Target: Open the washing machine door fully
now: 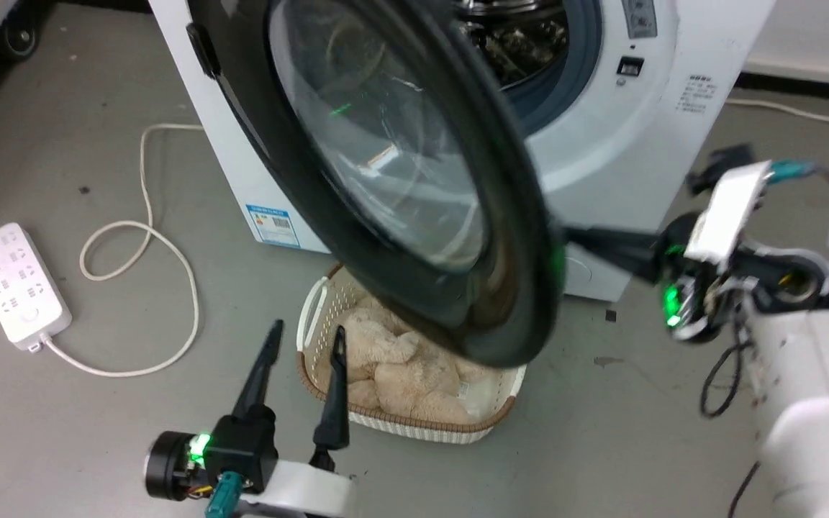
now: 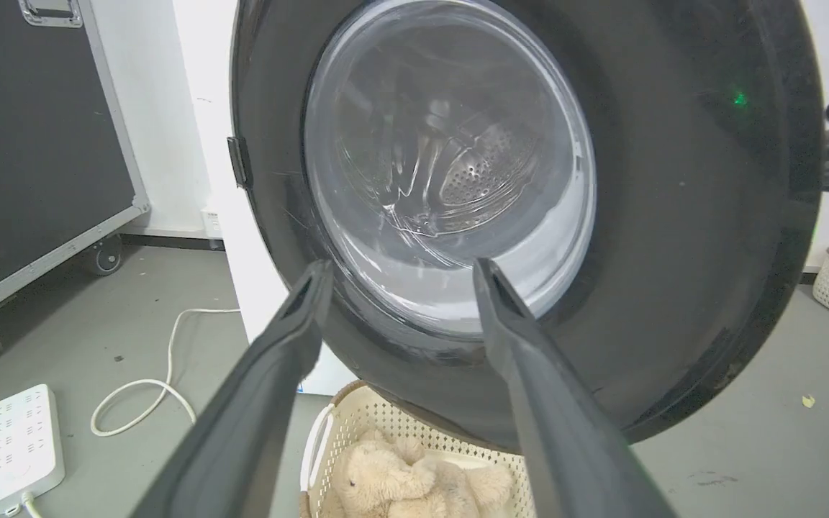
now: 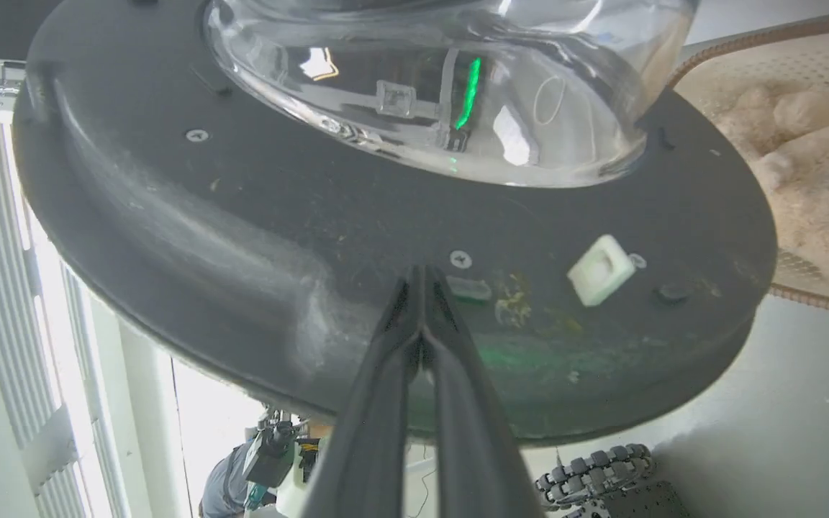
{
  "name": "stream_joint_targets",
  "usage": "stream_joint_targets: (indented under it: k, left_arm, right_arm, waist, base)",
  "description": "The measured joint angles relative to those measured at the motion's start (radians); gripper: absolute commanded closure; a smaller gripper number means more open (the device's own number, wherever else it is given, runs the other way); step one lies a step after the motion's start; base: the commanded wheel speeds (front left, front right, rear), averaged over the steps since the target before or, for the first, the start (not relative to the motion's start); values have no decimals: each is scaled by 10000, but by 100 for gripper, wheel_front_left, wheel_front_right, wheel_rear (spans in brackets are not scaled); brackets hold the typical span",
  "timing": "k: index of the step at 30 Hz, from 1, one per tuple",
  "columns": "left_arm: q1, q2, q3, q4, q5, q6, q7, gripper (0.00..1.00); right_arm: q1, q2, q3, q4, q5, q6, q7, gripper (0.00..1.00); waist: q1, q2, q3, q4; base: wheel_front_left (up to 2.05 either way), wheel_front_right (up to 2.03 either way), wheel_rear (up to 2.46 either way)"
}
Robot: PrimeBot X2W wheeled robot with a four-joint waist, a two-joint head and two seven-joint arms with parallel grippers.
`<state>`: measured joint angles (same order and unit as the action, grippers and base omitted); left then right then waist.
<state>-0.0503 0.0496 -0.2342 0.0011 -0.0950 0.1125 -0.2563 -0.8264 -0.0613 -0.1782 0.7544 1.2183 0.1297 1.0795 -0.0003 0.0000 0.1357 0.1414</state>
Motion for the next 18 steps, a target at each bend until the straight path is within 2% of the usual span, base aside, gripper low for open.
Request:
stream_joint_targets:
  k: [7, 12, 15, 18]
  left_arm:
    - [296, -2, -65, 278, -171, -711, 0, 0]
    - [322, 12, -100, 614, -337, -1304, 0, 0]
    - [322, 46, -50, 704, -399, -1475, 0, 0]
    - [327, 63, 96, 711, -401, -1509, 0, 0]
  right_arm:
    - [1242, 65, 2497, -872, 1960, 2, -612, 100]
    - [1905, 71, 3931, -1256, 2713, 2, -1137, 100]
    - [2184, 82, 4539, -1603, 2842, 2, -1546, 100]
    - [2298, 100, 4594, -1795, 2892, 2, -2157, 100]
  waist:
    - [2, 1, -265, 139]
    - [2, 1, -344, 253]
    - [2, 0, -415, 284]
    - [3, 0, -511, 262]
  base:
    - [0, 0, 0]
    - [0, 0, 0]
    - [0, 0, 0]
    - [0, 0, 0]
